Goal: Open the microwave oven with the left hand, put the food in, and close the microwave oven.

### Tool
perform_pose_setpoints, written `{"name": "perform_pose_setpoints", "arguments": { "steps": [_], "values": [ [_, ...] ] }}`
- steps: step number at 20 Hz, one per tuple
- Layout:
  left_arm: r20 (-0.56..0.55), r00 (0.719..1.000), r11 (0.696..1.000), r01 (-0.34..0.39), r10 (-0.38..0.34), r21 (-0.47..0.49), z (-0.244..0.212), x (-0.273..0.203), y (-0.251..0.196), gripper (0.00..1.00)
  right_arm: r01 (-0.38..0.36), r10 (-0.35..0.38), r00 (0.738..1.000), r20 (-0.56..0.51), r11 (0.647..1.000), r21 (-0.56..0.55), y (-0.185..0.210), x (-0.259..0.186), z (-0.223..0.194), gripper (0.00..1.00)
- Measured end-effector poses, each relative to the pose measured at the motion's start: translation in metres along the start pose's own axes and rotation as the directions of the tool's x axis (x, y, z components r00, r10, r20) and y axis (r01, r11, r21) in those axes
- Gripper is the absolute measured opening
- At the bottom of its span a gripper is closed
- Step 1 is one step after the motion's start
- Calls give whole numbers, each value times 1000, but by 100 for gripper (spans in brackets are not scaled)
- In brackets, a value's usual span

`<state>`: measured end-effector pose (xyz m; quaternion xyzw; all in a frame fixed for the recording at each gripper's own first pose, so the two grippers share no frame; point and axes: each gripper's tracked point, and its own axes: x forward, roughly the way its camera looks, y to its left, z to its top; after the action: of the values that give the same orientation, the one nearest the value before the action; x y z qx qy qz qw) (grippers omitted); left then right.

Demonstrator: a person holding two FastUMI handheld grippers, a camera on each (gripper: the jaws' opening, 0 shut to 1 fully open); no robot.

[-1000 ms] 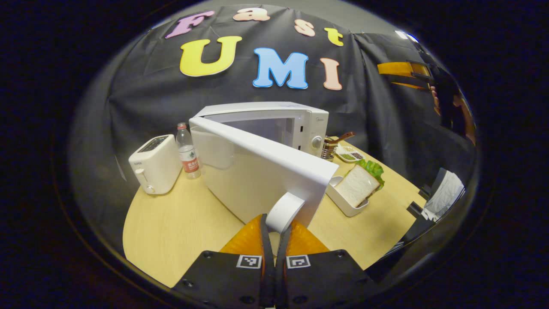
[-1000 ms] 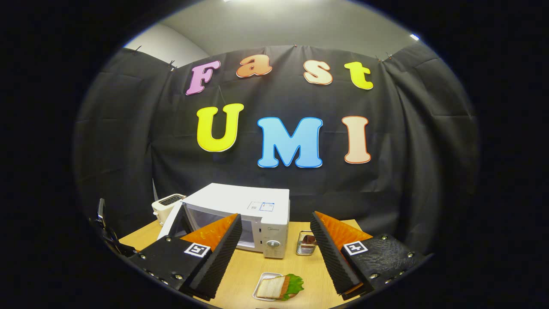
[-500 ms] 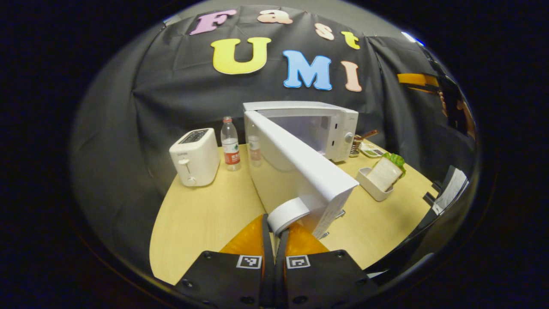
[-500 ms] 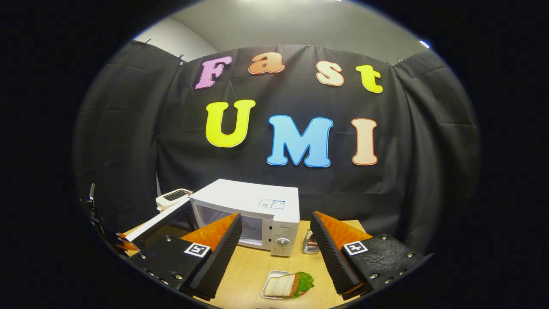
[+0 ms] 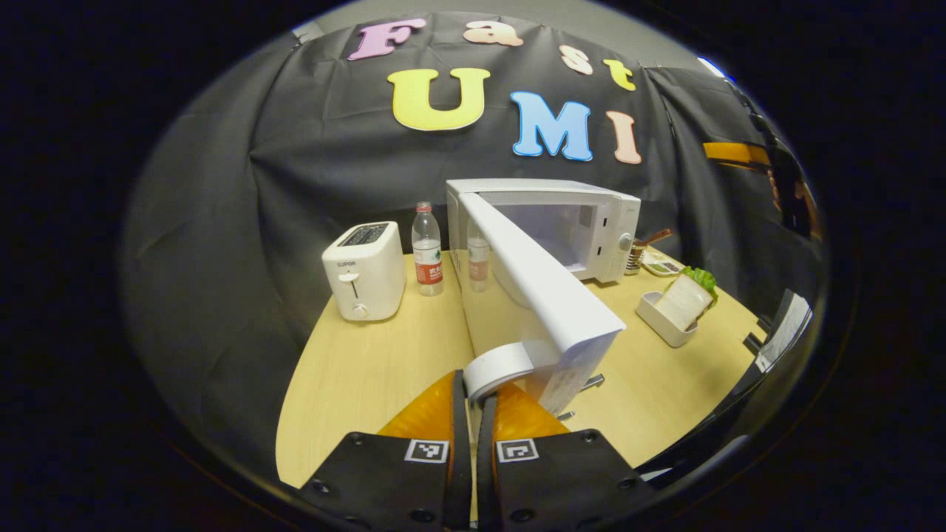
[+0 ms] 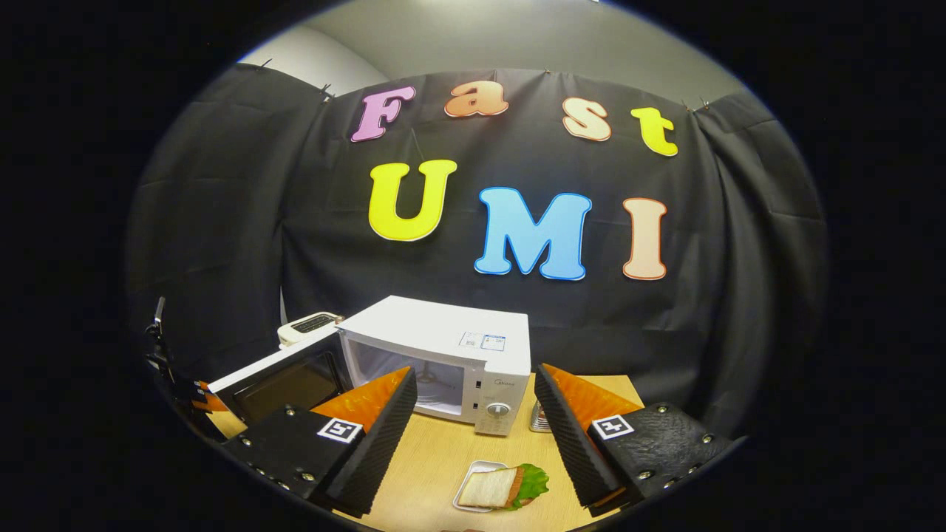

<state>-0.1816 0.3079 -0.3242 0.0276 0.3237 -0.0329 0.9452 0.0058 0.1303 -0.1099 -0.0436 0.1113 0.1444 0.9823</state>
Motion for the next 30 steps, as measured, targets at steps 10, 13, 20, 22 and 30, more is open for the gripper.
{"name": "perform_pose_setpoints", "arguments": {
  "steps": [10,13,20,22,30],
  "values": [
    [32,988,988,-153,154,-34,21,-54,1,25,-20,23,994,-103,999,31,-52,17,-51,97],
    [203,946,966,-237,253,-103,100,-84,-25,36,-39,52,983,-178,996,75,-69,23,-88,97],
    [457,832,949,-277,315,-150,267,-92,-133,94,-34,141,883,-447,970,239,-91,22,-196,98],
    [491,818,954,-266,300,-141,299,-87,-156,95,-37,167,848,-503,965,259,-91,18,-226,97],
    [493,808,947,-279,322,-161,342,-56,-206,96,-8,330,695,-639,892,453,-64,16,-298,98]
  ]
}}
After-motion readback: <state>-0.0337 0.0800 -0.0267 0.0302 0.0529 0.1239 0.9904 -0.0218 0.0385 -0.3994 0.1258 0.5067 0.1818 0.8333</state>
